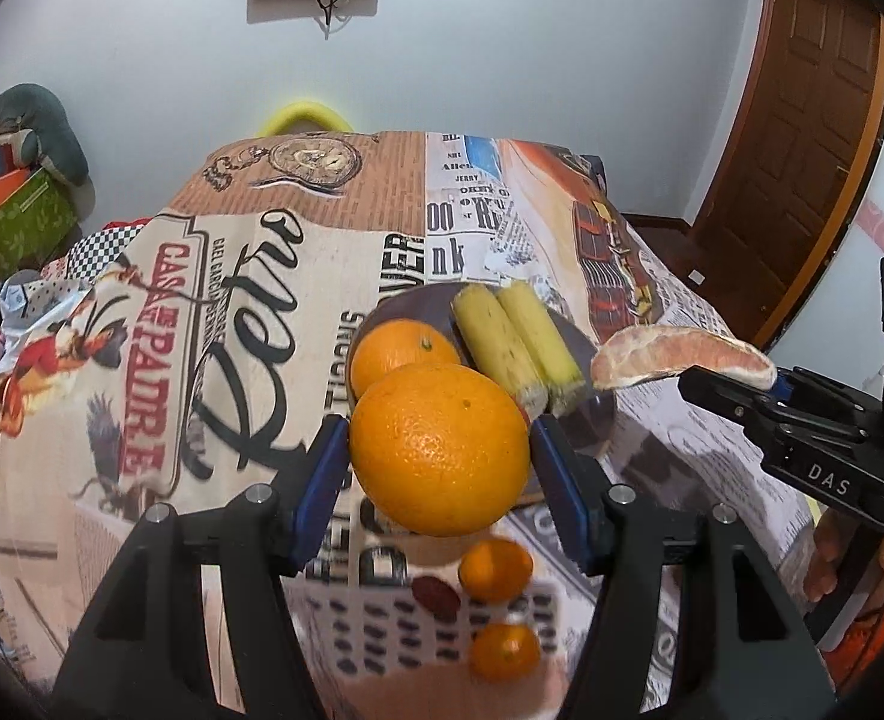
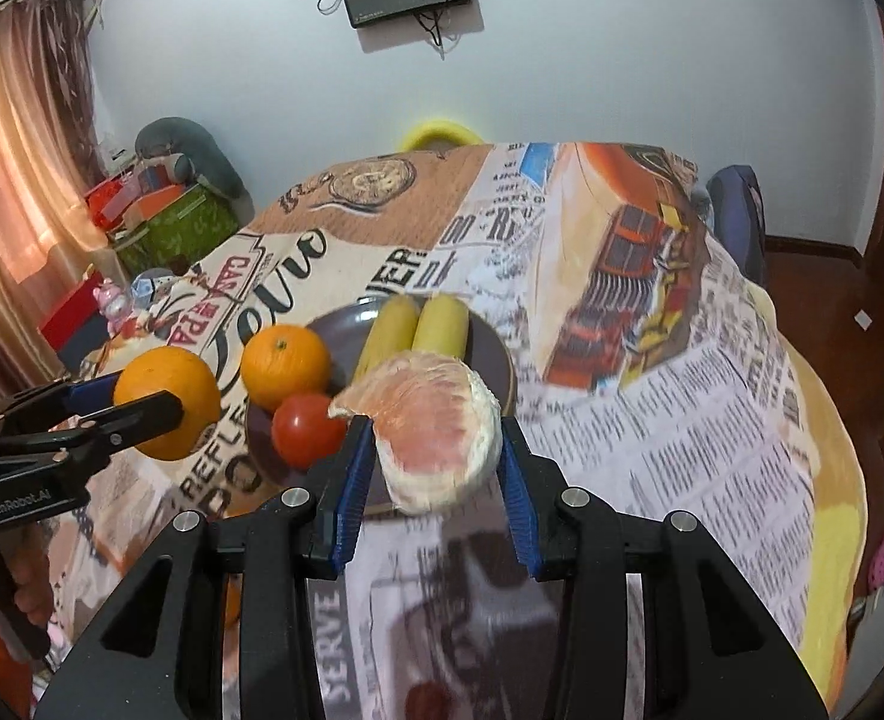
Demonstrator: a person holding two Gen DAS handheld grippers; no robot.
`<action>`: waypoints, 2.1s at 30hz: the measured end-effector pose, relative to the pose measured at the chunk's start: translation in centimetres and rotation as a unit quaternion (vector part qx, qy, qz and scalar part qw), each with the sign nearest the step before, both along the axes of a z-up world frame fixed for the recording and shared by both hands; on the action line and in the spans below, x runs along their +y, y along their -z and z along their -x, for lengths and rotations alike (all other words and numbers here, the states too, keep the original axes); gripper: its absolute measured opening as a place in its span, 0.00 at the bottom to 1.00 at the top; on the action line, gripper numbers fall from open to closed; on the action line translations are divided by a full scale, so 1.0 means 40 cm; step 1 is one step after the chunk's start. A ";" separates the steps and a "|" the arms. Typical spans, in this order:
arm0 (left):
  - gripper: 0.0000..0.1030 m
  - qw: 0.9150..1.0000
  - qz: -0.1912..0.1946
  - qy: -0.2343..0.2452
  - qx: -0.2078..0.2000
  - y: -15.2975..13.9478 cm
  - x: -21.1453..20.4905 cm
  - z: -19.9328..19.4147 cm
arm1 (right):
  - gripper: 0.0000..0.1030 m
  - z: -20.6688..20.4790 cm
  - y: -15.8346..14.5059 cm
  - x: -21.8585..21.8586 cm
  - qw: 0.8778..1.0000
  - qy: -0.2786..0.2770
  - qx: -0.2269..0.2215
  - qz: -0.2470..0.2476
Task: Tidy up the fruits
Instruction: 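Carry the pomelo segment toward the plate with the right tool while the left tool holds the orange, then lower the pomelo onto the corn with the right tool while the left tool sets the orange down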
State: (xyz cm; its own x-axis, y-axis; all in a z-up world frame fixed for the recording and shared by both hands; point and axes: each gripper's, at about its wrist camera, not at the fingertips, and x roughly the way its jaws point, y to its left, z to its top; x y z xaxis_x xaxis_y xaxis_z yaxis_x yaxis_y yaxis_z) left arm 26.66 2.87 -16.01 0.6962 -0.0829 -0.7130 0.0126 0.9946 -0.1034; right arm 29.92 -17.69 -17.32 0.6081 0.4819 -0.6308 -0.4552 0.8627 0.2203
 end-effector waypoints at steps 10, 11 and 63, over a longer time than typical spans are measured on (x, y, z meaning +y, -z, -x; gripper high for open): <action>0.60 1.000 -0.001 0.002 0.005 0.025 0.011 -0.078 | 0.14 -0.088 0.042 0.058 0.999 -0.029 0.012 0.025; 0.60 1.000 -0.002 0.002 0.006 0.027 0.011 -0.083 | 0.14 -0.098 0.043 0.059 0.999 -0.032 0.020 0.018; 0.57 0.999 -0.024 -0.039 -0.009 -0.006 0.132 -0.211 | 0.36 -0.176 0.001 0.018 0.999 -0.036 0.017 0.019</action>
State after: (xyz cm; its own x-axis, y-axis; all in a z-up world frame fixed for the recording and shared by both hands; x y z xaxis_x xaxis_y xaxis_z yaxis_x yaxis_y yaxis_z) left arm 35.08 8.15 -15.76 0.7126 0.0051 -0.7016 -0.0629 0.9964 -0.0567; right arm 36.94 -16.95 -17.36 0.5509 0.4996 -0.6685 -0.5097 0.8357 0.2046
